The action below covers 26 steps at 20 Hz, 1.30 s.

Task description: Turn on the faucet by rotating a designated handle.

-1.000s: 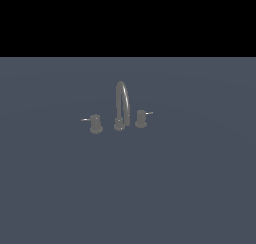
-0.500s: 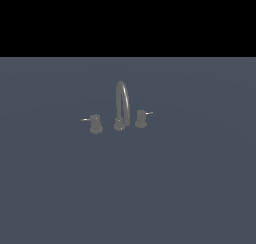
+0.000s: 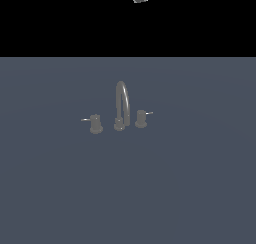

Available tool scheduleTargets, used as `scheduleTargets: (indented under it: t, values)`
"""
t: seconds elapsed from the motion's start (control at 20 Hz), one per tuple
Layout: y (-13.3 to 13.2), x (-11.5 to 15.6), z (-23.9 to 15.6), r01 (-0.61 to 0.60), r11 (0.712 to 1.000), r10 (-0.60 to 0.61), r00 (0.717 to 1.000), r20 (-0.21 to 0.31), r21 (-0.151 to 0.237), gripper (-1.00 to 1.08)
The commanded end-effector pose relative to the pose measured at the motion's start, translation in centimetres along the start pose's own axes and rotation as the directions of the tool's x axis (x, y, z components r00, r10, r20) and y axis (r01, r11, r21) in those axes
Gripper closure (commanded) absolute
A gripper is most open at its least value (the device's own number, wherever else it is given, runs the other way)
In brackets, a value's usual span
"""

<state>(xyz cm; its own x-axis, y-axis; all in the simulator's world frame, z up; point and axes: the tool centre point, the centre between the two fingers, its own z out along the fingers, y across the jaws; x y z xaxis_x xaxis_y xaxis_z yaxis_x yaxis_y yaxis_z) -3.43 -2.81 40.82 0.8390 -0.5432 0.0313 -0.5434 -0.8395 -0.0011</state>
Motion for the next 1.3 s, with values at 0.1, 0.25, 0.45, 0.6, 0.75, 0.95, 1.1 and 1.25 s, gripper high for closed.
scheduleTargets:
  t: [0.1, 0.25, 0.45, 0.6, 0.75, 0.95, 1.1, 1.25]
  values:
    - [-1.3, 3.0, 3.1, -0.094, 0.996, 0.094, 0.996, 0.001, -0.004, 1.08]
    - [-2.1, 4.9, 5.4, -0.155, 0.988, 0.155, 0.988, 0.002, -0.007, 1.08]
    - [-3.0, 7.2, 8.8, -0.236, 0.972, 0.236, 0.972, 0.003, -0.009, 1.08]
    - [-3.6, 8.8, 11.4, -0.295, 0.955, 0.295, 0.955, 0.004, -0.011, 1.08]
    - [-4.1, 10.3, 14.3, -0.353, 0.935, 0.354, 0.935, 0.006, -0.013, 1.08]
    - [-4.6, 12.0, 18.2, -0.429, 0.903, 0.43, 0.903, 0.008, -0.015, 1.08]
    - [-4.9, 13.1, 21.4, -0.485, 0.875, 0.485, 0.875, 0.01, -0.016, 1.08]
    - [-5.1, 14.1, 24.6, -0.538, 0.843, 0.538, 0.843, 0.013, -0.017, 1.08]
